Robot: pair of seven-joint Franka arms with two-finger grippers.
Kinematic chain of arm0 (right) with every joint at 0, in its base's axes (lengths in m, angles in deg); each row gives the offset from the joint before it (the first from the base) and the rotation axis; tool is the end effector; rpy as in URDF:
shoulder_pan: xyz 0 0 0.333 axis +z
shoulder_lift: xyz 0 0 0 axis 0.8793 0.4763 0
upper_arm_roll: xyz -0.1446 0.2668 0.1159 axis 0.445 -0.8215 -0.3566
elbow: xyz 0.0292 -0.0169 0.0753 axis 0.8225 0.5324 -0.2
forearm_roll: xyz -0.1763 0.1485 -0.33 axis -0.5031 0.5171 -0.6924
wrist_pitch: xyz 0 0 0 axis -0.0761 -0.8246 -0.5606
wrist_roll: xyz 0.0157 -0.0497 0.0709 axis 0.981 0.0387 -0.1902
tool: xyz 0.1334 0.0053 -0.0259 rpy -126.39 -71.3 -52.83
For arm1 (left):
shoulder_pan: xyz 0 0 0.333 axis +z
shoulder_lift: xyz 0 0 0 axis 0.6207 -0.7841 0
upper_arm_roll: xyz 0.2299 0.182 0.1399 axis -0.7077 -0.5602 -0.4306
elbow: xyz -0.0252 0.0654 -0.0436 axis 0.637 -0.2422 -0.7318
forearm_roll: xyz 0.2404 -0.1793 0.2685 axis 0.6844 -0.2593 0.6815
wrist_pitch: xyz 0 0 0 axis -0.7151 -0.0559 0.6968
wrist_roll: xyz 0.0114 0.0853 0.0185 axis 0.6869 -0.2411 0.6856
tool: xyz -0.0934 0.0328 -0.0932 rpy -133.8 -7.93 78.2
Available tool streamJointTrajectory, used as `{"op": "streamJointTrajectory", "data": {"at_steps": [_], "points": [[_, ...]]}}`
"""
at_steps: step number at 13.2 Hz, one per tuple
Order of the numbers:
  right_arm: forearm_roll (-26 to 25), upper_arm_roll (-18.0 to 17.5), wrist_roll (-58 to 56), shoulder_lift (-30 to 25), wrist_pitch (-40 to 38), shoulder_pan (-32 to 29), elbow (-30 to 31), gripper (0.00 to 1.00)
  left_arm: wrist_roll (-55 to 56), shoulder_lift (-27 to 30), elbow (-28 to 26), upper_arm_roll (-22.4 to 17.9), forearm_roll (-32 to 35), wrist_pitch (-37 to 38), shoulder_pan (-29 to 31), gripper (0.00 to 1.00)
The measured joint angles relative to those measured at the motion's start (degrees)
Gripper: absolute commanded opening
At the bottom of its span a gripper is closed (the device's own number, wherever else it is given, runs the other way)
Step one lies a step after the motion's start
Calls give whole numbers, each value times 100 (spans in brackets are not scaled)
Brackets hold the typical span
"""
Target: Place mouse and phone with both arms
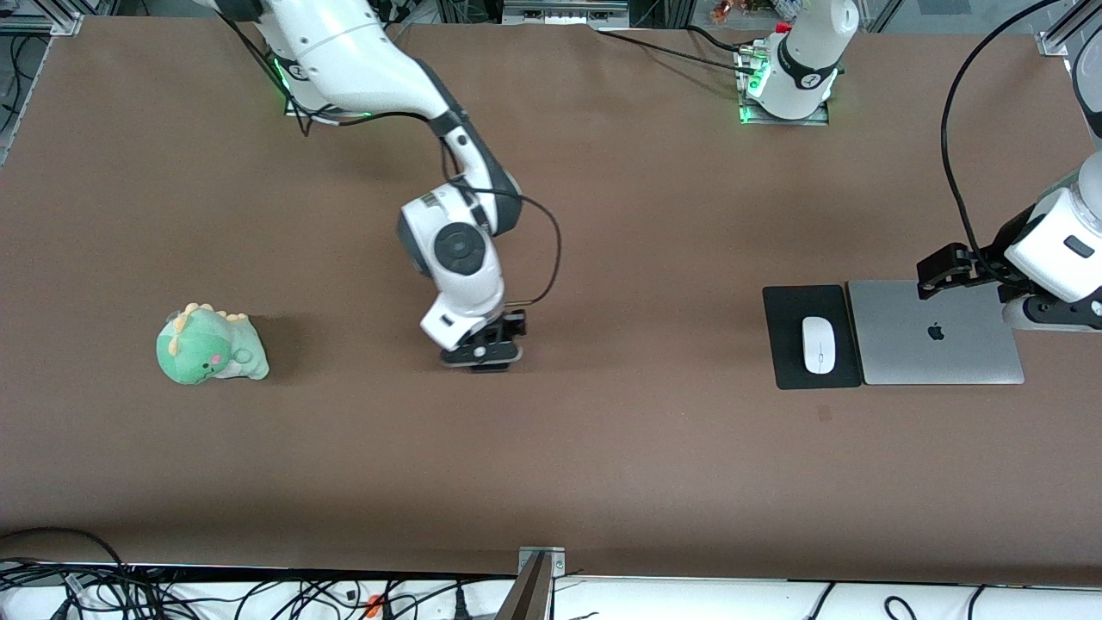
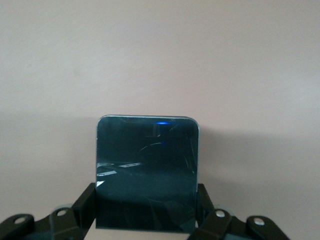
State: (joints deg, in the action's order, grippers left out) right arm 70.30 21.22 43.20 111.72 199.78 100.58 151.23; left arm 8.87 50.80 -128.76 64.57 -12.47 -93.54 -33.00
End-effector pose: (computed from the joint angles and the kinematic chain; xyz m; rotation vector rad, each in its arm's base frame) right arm 0.6273 0.3877 0.2139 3.1025 0.1894 0.1084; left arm 0.6420 -0.0308 0.5674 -3.0912 0.0523 -0.0319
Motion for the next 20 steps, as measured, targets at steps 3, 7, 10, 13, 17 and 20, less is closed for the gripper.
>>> {"op": "streamJointTrajectory", "data": {"at_steps": [3,7,10,13,17,20], "points": [[1,21,-1069,-585,-185,-735,550,54,-2,743,-1160,10,-3,-821,0,100],[2,33,-2234,-1030,130,-1739,1576,54,-478,1394,-1985,-17,-51,-1003,27,100],[3,26,-2490,-1076,344,-2169,1988,54,-771,1390,-1673,-16,-106,-165,41,100],[125,1,-2493,-1075,869,-2227,2408,60,-809,1260,-1418,-10,-108,18,40,100],[133,-29,-2492,-1075,1304,-2226,2755,100,-810,1157,-1345,3,-108,24,38,100],[143,-33,-2470,-1167,1355,-2226,2673,100,-811,1155,-1334,12,-108,29,33,100]]}}
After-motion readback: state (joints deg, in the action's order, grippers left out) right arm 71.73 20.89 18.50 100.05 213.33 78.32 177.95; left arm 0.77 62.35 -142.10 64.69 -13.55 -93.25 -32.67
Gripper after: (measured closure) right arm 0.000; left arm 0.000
